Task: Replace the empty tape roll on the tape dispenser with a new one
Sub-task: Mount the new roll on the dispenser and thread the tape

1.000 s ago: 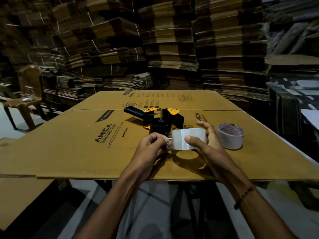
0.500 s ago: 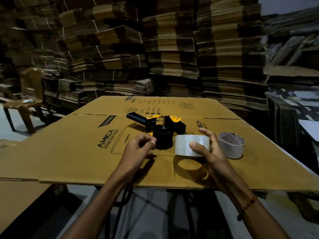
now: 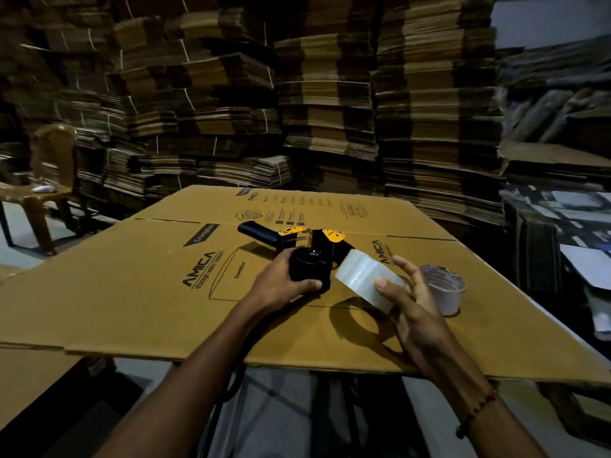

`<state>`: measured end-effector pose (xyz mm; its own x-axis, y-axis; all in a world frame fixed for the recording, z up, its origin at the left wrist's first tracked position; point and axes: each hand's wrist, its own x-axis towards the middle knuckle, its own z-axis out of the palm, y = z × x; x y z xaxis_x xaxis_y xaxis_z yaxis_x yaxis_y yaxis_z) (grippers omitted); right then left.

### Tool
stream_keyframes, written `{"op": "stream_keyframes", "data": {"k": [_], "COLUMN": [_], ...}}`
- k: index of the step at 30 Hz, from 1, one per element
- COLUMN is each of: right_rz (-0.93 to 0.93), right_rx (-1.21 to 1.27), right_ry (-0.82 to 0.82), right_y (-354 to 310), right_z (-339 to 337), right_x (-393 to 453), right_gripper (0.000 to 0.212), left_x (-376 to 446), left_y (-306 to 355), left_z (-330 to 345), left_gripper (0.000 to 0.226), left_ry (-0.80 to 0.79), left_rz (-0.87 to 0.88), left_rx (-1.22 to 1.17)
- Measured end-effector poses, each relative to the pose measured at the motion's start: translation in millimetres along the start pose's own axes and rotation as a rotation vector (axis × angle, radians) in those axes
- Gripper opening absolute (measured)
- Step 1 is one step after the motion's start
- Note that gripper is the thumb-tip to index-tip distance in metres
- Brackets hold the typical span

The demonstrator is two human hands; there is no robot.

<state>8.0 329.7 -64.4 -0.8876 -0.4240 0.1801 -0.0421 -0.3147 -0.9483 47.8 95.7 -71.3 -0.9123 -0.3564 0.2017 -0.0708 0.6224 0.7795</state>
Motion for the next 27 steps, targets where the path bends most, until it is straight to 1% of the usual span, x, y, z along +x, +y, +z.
{"op": "stream_keyframes", "data": {"k": [2, 4, 8, 10, 12, 14, 16, 18, 19, 20, 23, 24, 25, 27], "right_rz": [-0.021, -0.047, -0.098, -0.124, -0.157, -0.184, -0.189, -0.185, -0.185, -0.187, -0.164, -0.154, -0.147, -0.132], "right_rx": [-0.008, -0.019, -0.076, -0.118, -0.184, -0.249, -0.287, -0.314, -0.334, -0.355, -0.386, -0.388, -0.391, -0.399], "right_ry": [0.004, 0.009, 0.005, -0.004, -0.017, -0.040, -0.062, -0.073, -0.076, -0.078, -0.088, -0.098, -0.109, -0.131], "right_y": [-0.5, -1.9, -8.7, -13.9, -19.5, -21.7, -20.6, -16.2, -14.1, -11.9, -7.5, -6.8, -6.4, -6.4], "right_z": [-2.5, -5.0, -6.3, -3.4, -0.5, 1.2, 2.9, 4.3, 5.3, 6.0, 6.2, 5.8, 5.1, 3.4], "right_x": [-0.9, -1.1, 2.1, 2.8, 1.4, 1.0, 2.2, 5.0, 6.3, 7.3, 10.4, 11.4, 12.3, 14.5], "right_gripper": [0.085, 0.084, 0.086, 0.085, 0.084, 0.083, 0.083, 0.085, 0.084, 0.083, 0.085, 0.087, 0.088, 0.091], "left_x": [-6.8, -16.4, -32.2, -40.1, -49.0, -54.7, -56.5, -57.4, -56.9, -56.3, -52.1, -50.0, -47.2, -42.3], "left_y": [6.0, 14.4, 31.8, 39.0, 44.4, 43.2, 36.8, 28.2, 23.3, 19.8, 19.5, 21.3, 23.2, 29.4], "left_z": [9.5, 20.9, 40.2, 47.4, 50.7, 47.6, 36.9, 24.8, 21.0, 19.0, 21.6, 23.2, 24.8, 26.7], "left_gripper": [0.085, 0.083, 0.083, 0.084, 0.083, 0.077, 0.064, 0.052, 0.055, 0.062, 0.095, 0.102, 0.105, 0.101], "left_ry": [0.106, 0.182, 0.262, 0.261, 0.230, 0.147, 0.062, 0.053, 0.049, 0.011, -0.194, -0.235, -0.251, -0.233], "left_rz": [0.013, 0.019, 0.028, 0.031, 0.033, 0.050, 0.050, 0.055, 0.082, 0.115, 0.167, 0.179, 0.187, 0.179], "left_rx": [0.071, 0.114, 0.211, 0.229, 0.219, 0.144, -0.047, -0.227, -0.276, -0.300, -0.325, -0.346, -0.361, -0.361]}}
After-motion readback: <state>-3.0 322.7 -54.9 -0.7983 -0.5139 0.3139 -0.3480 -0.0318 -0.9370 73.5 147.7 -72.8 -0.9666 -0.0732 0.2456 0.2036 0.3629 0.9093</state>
